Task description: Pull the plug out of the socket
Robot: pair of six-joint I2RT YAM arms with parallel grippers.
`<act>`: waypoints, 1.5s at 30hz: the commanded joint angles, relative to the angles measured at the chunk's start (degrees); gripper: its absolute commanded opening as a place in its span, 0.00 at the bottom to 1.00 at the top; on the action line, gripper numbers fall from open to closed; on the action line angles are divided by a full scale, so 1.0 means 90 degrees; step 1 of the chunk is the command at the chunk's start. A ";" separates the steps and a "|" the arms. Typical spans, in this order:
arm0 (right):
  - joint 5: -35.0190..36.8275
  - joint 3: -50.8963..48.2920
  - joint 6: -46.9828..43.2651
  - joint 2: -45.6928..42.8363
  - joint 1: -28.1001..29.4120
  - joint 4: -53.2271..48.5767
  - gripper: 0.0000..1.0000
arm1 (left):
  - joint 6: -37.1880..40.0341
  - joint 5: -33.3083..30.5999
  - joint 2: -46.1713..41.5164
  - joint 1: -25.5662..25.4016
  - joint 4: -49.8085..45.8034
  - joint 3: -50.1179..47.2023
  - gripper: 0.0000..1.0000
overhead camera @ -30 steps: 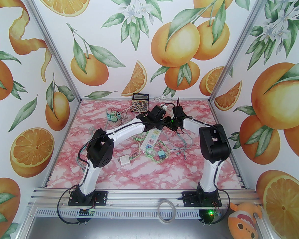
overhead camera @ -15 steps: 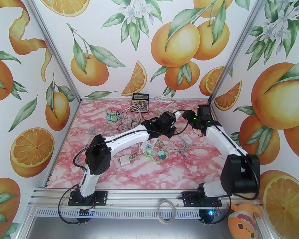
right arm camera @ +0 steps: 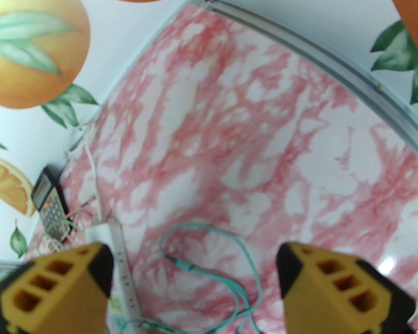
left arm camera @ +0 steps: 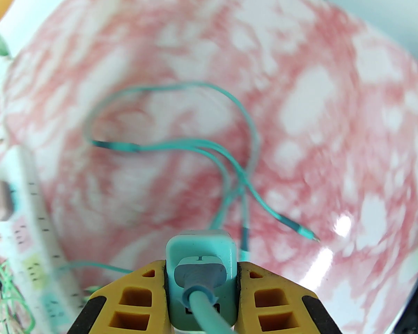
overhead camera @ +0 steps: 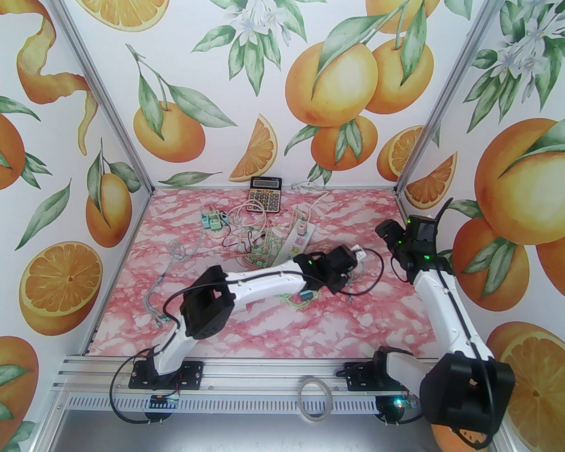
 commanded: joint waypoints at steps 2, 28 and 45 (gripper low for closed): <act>-0.0053 -0.0178 -0.0053 -0.0188 -0.0030 -0.0218 0.87 | 0.0464 -0.0718 0.0264 -0.0245 0.0041 0.0362 0.22; -0.0746 -0.0045 -0.0290 0.0346 0.0399 0.0031 1.00 | -0.0625 0.0733 -0.0610 0.0003 -0.0648 0.0658 0.92; -0.1475 0.0920 -0.0347 0.2327 0.1771 0.0703 1.00 | -0.1349 0.0560 -0.0920 0.2111 -0.0495 0.0285 0.90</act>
